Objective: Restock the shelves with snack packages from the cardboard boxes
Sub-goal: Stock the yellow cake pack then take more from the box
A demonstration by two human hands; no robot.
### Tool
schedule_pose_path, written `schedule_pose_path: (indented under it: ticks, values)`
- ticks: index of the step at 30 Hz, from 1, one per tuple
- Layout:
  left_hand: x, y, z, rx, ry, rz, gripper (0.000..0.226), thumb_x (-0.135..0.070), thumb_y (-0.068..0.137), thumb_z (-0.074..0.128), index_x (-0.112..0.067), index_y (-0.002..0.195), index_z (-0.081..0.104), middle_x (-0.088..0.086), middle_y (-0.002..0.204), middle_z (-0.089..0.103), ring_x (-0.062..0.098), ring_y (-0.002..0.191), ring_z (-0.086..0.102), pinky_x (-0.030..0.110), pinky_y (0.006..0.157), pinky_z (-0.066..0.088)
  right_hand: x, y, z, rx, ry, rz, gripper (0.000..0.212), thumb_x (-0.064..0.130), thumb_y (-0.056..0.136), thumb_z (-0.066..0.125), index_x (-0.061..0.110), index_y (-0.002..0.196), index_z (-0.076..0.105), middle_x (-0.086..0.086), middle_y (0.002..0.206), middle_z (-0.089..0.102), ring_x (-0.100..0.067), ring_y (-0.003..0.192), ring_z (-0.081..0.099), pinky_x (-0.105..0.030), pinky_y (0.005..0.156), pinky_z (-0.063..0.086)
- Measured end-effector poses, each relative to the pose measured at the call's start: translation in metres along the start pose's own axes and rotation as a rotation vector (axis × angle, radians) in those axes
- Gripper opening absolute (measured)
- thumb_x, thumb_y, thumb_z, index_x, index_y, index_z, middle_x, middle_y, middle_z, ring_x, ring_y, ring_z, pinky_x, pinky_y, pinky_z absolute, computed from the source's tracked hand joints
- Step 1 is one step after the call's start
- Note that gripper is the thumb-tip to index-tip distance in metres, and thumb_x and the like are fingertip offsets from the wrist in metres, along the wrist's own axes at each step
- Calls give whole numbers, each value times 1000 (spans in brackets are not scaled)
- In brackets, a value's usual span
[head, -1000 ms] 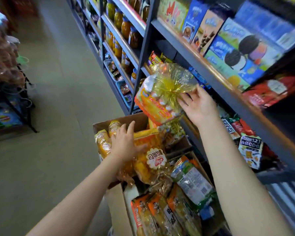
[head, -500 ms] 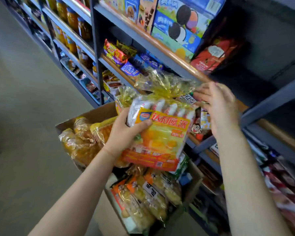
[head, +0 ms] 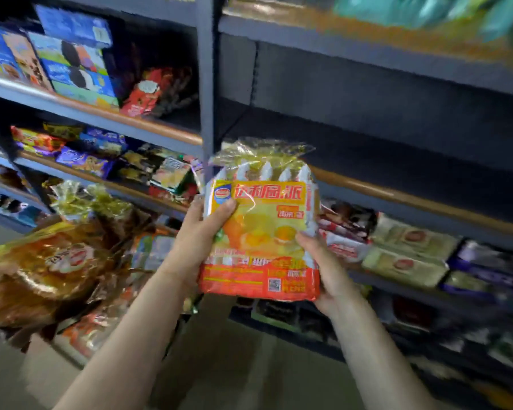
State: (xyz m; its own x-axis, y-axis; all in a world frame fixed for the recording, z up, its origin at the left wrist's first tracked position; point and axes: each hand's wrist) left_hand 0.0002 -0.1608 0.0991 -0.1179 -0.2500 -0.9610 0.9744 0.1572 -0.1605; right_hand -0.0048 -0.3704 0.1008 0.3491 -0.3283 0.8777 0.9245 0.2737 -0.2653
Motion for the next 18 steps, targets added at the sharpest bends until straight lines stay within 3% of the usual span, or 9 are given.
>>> schedule_pose_path:
  ticks: [3,4,6,9,11,14,16,18]
  values:
    - [22,-30,109,-82,377,175,72,-58,72,82,-18,125,53,4,115,66,20,101,67,35,91,55,29,-62,-89,-239,-49,-215,48,19,81,75,21,127,61,-9,116,73,-31,106,70,-52,90,57]
    - [27,-45,144,-19,439,209,65,-51,76,81,-21,126,52,4,117,64,20,104,64,33,91,52,39,-82,-118,-354,-98,-284,42,15,82,77,23,121,63,-5,114,74,-28,105,71,-53,94,55]
    - [44,-79,220,268,347,224,63,-50,77,79,-29,130,52,0,121,66,16,109,65,36,93,54,62,-130,-171,-534,-196,-424,40,18,81,80,28,116,62,0,113,74,-20,102,71,-45,92,57]
    - [59,-131,314,649,203,156,76,-48,80,83,-42,143,41,-15,131,63,4,119,63,30,95,56,87,-192,-216,-539,-388,-550,50,34,83,81,42,124,53,17,122,67,-5,111,65,-26,88,55]
    - [68,-153,370,641,70,160,72,-30,82,82,-32,143,45,-8,129,68,14,120,65,31,93,57,99,-236,-243,-416,-478,-572,38,34,93,69,43,127,55,26,127,61,2,121,57,-22,96,49]
    - [78,-166,428,625,-237,-28,62,-31,83,71,-18,140,53,12,127,70,30,115,68,45,91,58,114,-295,-287,-472,-618,-596,21,23,98,60,34,112,71,22,126,65,3,122,56,-16,98,45]
    - [87,-175,460,633,-340,-258,73,-47,73,73,-20,139,57,13,126,70,32,113,70,51,89,58,123,-330,-323,-679,-596,-681,20,16,99,58,27,106,72,17,115,69,-1,113,62,-16,90,47]
    - [98,-185,490,650,-301,-366,69,-55,74,73,-21,133,61,13,123,72,33,106,72,50,82,60,131,-358,-360,-968,-638,-765,18,22,98,56,31,108,68,18,111,66,-2,107,61,-19,86,48]
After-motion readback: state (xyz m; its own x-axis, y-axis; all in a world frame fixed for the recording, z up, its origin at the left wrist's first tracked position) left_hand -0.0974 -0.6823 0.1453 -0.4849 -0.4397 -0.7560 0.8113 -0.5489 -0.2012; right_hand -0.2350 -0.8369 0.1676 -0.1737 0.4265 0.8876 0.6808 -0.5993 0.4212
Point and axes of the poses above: each hand's wrist, its own y-axis towards the middle knuckle, its own z-axis out of the palm, x = y × z
